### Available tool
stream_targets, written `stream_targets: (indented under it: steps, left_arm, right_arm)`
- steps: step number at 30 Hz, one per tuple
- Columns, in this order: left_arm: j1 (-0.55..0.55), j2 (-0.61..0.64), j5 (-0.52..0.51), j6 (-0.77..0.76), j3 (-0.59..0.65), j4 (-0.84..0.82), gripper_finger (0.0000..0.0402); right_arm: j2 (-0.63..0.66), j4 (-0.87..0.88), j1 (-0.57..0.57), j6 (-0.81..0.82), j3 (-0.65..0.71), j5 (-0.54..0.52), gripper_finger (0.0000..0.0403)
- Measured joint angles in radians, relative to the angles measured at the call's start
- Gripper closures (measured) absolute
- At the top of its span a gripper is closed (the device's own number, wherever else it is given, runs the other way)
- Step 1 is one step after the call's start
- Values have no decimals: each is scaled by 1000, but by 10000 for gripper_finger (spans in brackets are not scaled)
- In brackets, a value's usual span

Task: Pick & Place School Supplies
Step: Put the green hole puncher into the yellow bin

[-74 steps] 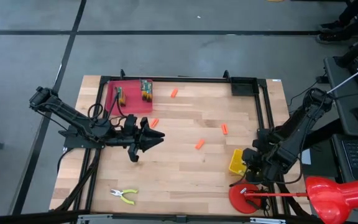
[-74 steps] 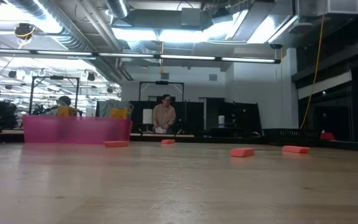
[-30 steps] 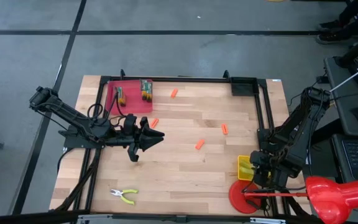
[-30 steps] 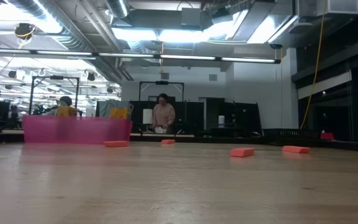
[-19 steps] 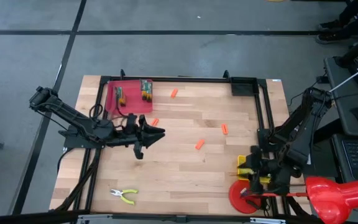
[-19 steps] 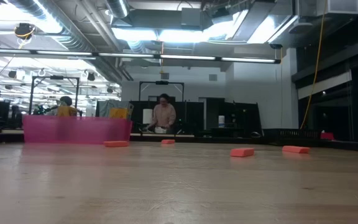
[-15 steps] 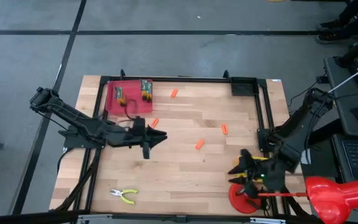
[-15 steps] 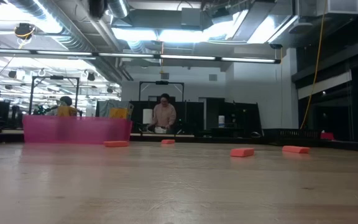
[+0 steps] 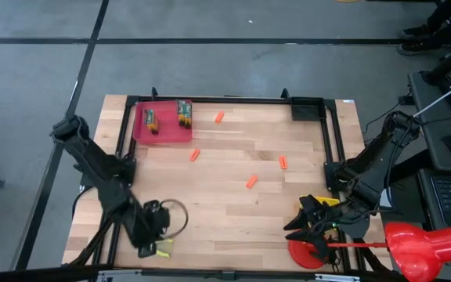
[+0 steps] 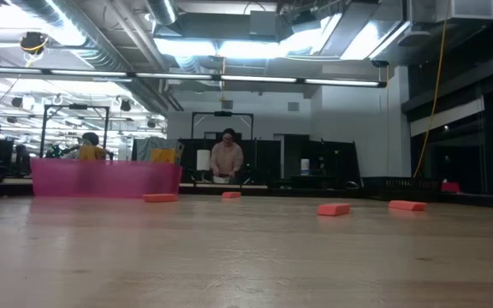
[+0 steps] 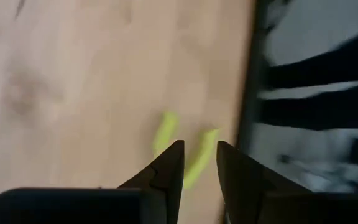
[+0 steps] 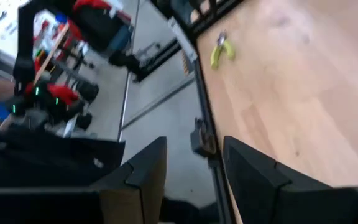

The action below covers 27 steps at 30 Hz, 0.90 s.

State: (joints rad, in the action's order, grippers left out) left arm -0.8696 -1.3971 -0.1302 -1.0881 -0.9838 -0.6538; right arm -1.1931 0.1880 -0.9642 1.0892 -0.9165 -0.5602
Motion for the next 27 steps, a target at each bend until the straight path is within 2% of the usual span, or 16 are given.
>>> stream_targets:
  steps: [4, 10, 20, 24, 27]
  left_arm:
    - [-60, -119, -84, -69, -11, -14, 309]
    - [-87, -260, -85, -106, -10, 26, 293]
    - [-87, -371, -96, -77, -8, 74, 282]
    - [-63, -400, -76, -77, -13, 70, 297]
    - [-35, -400, -73, -79, -12, 66, 339]
  right_arm:
    - [0, -18, 1, -3, 0, -53, 241]
    - [0, -47, 0, 35, 1, -54, 241]
    - [0, -68, 1, 55, 1, -103, 241]
    - [0, -68, 1, 55, 1, -113, 241]
    - [0, -67, 1, 53, 1, -122, 241]
